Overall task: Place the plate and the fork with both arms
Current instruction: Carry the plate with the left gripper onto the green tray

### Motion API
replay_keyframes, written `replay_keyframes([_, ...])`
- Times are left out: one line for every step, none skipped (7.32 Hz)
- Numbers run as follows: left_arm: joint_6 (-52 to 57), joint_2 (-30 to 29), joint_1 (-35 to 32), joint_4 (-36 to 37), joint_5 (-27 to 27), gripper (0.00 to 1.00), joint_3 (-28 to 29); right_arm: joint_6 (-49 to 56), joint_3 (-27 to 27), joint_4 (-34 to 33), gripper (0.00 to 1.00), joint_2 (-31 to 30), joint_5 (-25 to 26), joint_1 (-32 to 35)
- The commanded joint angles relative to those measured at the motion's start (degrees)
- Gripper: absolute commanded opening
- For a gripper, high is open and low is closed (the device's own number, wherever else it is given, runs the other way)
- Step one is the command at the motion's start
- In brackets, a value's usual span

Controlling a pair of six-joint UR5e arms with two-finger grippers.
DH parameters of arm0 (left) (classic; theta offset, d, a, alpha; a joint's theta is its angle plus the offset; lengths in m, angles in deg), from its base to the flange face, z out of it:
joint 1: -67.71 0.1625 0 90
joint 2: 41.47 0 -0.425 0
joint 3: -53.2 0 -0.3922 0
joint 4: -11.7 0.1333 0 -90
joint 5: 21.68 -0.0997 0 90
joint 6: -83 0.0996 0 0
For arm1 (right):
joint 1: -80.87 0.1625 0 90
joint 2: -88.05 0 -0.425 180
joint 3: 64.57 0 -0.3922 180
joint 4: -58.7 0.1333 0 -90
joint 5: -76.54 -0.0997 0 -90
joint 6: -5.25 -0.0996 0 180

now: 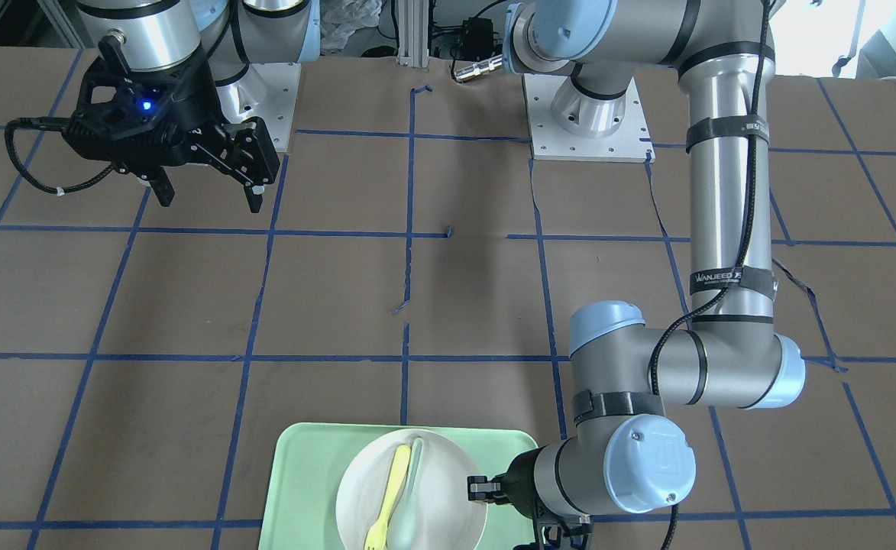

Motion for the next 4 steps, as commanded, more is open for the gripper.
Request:
replay_keyframes([0.4, -1.5, -0.3, 0.0, 0.0, 0.0, 1.8, -0.1, 0.0, 0.0, 1.0, 0.0, 0.0, -0.1])
replay_keyframes([-0.4, -2.0, -0.6, 0.0, 0.0, 0.0, 2.3, -0.1, 0.0, -0.1, 1.0, -0.1, 0.0, 0.0])
replay_keyframes([-0.7, -2.3, -0.6, 0.0, 0.0, 0.0, 2.9, 0.0, -0.1, -0.1, 1.0, 0.0, 0.0, -0.1])
replay_keyframes([-0.8, -2.5, -0.7, 0.1, 0.0, 0.0, 3.0, 0.0, -0.1, -0.1, 1.0, -0.1, 0.0, -0.1])
